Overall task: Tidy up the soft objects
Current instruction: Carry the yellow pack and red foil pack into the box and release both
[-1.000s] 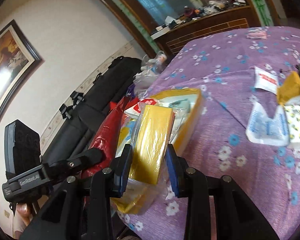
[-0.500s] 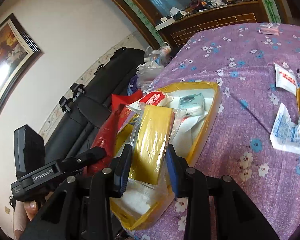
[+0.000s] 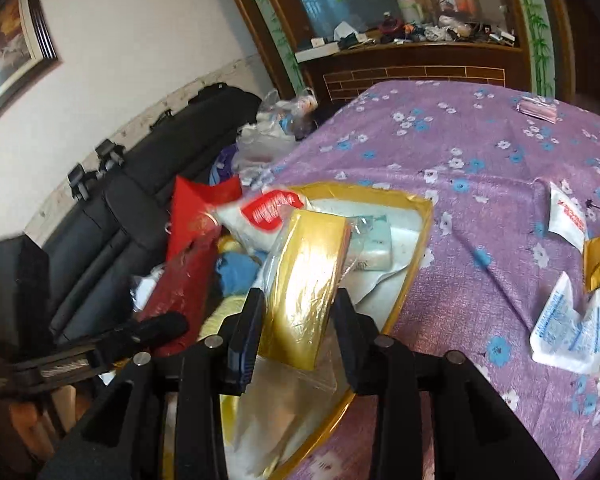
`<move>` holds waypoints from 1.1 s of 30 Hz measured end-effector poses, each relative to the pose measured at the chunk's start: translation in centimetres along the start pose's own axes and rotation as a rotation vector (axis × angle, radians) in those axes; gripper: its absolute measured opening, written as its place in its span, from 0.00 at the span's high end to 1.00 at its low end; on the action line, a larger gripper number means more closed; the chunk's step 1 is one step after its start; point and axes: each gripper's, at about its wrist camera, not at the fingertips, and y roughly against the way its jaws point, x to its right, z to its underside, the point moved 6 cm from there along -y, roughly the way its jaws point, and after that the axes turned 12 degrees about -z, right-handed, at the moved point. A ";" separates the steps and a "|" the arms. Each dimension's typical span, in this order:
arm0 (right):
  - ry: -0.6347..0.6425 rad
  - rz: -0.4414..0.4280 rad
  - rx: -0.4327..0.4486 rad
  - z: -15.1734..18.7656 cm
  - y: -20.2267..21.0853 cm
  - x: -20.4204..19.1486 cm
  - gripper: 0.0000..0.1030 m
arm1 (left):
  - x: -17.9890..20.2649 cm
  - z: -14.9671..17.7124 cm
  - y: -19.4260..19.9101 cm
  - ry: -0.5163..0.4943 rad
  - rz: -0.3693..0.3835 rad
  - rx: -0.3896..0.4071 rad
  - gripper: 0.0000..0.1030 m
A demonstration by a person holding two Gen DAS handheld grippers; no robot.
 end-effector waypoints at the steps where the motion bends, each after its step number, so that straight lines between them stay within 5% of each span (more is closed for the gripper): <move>1: -0.006 -0.005 -0.021 0.3 -0.6 0.2 0.65 | 0.1 0.0 -0.5 -0.002 0.009 -0.014 0.47; 7: 0.013 0.056 -0.036 0.2 -0.7 0.2 0.54 | 1.5 0.0 -2.1 -0.108 -0.036 -0.024 0.33; 10: 0.005 0.051 0.025 -0.1 1.2 -0.3 0.46 | 2.0 0.4 -2.3 -0.161 -0.051 -0.028 0.30; 15: -0.059 -0.007 0.066 1.2 4.4 -0.5 0.40 | 1.7 1.7 0.5 -0.039 0.066 -0.076 0.30; 20: -0.143 -0.072 0.083 2.7 7.5 0.9 0.40 | 2.6 3.9 2.4 -0.041 0.062 -0.175 0.30; 26: -0.248 -0.147 0.119 4.9 10.2 4.0 0.40 | 4.5 5.1 6.4 -0.168 -0.117 -0.065 0.30; 29: -0.241 -0.182 0.143 5.3 11.9 5.2 0.40 | 7.0 4.9 8.0 -0.140 -0.097 0.012 0.30; 33: -0.225 -0.168 0.167 6.1 14.7 7.0 0.40 | 14.4 5.8 7.3 -0.237 -0.048 0.045 0.30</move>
